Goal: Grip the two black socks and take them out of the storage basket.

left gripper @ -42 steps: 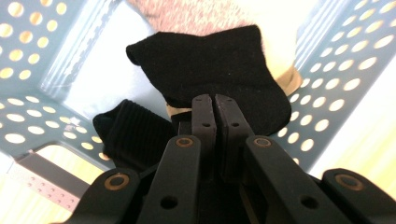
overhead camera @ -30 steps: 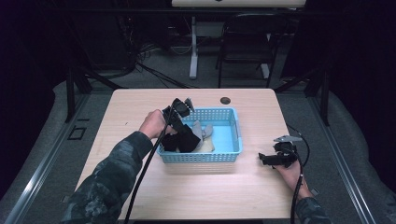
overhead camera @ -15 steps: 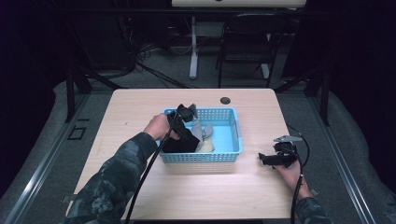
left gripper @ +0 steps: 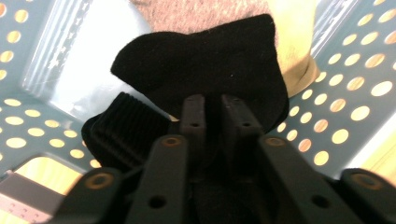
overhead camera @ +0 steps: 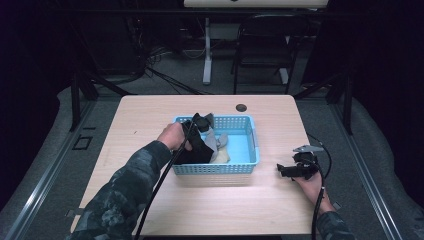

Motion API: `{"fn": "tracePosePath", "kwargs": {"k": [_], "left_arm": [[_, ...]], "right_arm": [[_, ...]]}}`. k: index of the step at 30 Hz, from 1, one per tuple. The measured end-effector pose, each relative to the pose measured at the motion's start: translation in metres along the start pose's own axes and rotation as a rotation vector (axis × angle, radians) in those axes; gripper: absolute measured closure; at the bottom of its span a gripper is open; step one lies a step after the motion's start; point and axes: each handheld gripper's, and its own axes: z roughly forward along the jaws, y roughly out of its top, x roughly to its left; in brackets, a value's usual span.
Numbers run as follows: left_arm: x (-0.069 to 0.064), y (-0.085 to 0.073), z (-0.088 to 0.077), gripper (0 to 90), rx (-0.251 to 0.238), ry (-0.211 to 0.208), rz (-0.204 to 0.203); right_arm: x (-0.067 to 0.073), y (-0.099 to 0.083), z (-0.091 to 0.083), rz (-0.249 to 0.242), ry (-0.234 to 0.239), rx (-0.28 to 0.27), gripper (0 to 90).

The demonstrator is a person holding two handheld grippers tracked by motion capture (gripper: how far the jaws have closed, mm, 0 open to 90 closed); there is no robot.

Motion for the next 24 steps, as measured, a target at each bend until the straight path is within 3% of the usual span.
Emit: {"fn": "tracePosePath", "kwargs": {"k": [7,12,24], "left_arm": [[-0.001,-0.001,-0.015,87.2,-0.04,-0.002,0.022],[0.0,-0.001,-0.031,87.2,-0.088,0.007,0.013],[0.001,0.0,-0.061,87.5,-0.117,0.04,0.025]], "right_arm": [[0.0,0.0,0.0,-0.001,-0.004,0.002,2.8],[0.0,0.0,0.0,-0.001,-0.003,0.002,2.8],[0.0,0.0,0.0,0.0,-0.004,0.002,2.8]]}}
